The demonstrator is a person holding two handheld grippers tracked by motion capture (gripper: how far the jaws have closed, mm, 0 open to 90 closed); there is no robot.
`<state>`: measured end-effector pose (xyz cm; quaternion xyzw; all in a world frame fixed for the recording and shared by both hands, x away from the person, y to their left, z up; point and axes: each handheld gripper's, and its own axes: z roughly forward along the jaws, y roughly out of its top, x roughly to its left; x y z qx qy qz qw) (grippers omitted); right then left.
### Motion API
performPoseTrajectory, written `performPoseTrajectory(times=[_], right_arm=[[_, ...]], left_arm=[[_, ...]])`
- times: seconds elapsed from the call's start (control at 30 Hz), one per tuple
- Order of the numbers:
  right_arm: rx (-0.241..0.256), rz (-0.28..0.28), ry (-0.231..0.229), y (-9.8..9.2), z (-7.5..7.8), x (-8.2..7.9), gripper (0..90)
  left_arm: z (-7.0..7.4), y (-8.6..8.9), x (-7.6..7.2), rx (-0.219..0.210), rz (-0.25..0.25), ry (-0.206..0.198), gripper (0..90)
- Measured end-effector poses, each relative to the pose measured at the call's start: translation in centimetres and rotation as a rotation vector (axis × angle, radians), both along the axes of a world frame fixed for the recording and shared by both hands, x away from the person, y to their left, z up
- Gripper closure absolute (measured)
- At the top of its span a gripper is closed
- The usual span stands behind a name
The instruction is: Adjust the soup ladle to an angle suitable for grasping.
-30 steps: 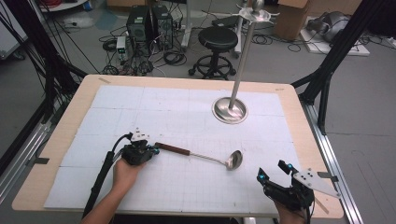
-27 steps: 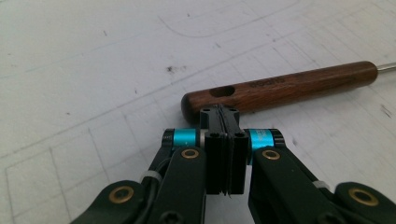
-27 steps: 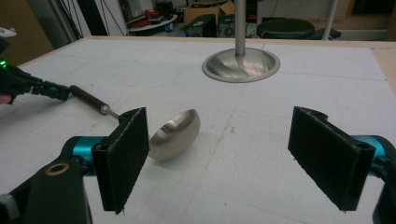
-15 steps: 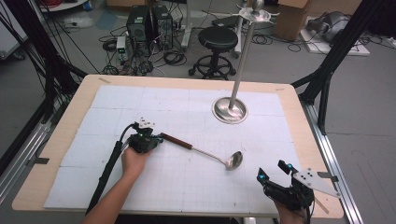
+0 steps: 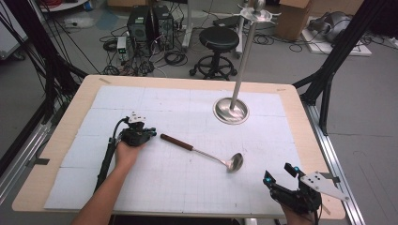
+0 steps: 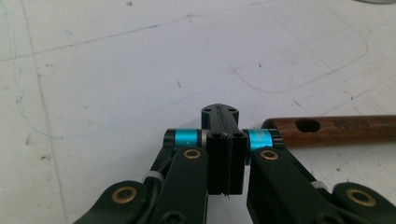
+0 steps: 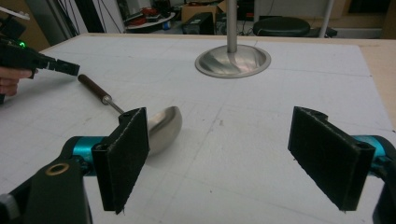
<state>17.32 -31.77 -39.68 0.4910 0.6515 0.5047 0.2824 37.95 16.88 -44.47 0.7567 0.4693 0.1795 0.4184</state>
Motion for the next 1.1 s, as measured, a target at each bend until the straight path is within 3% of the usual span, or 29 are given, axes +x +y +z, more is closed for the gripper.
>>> performPoseTrajectory(times=[0.13,0.23,0.3,0.37,0.57,0.7,0.87,1.1], right_arm=[[0.010,-0.012,-0.006,-0.8,0.0,-0.5,19.2],[0.013,-0.012,-0.011,-0.8,0.0,-0.6,19.2],[0.006,-0.004,-0.010,-0.7,0.1,-0.5,19.2],[-0.001,-0.001,-0.011,-0.5,0.1,-0.5,19.2],[0.004,-0.004,-0.018,-0.6,0.2,-0.7,19.2],[0.008,-0.006,-0.014,-0.6,0.2,-0.7,19.2],[0.001,-0.004,-0.016,-0.7,0.2,-0.8,19.2],[0.007,-0.007,-0.015,-0.8,0.2,-0.8,19.2]], left_arm=[[1.0,0.5,-0.3,-0.032,-0.008,-0.023,89.7],[2.5,0.7,-0.2,0.011,-0.041,-0.015,89.6],[3.7,1.0,-0.2,0.008,-0.057,-0.043,89.5],[4.3,1.0,0.1,0.022,-0.077,-0.044,89.4],[2.6,0.3,0.7,0.101,-0.182,-0.002,89.1],[1.8,-0.5,1.1,0.067,-0.177,-0.007,89.3],[0.7,-0.8,1.4,0.085,-0.192,0.047,89.4],[0.4,-1.4,1.3,0.080,-0.201,0.057,89.5]])
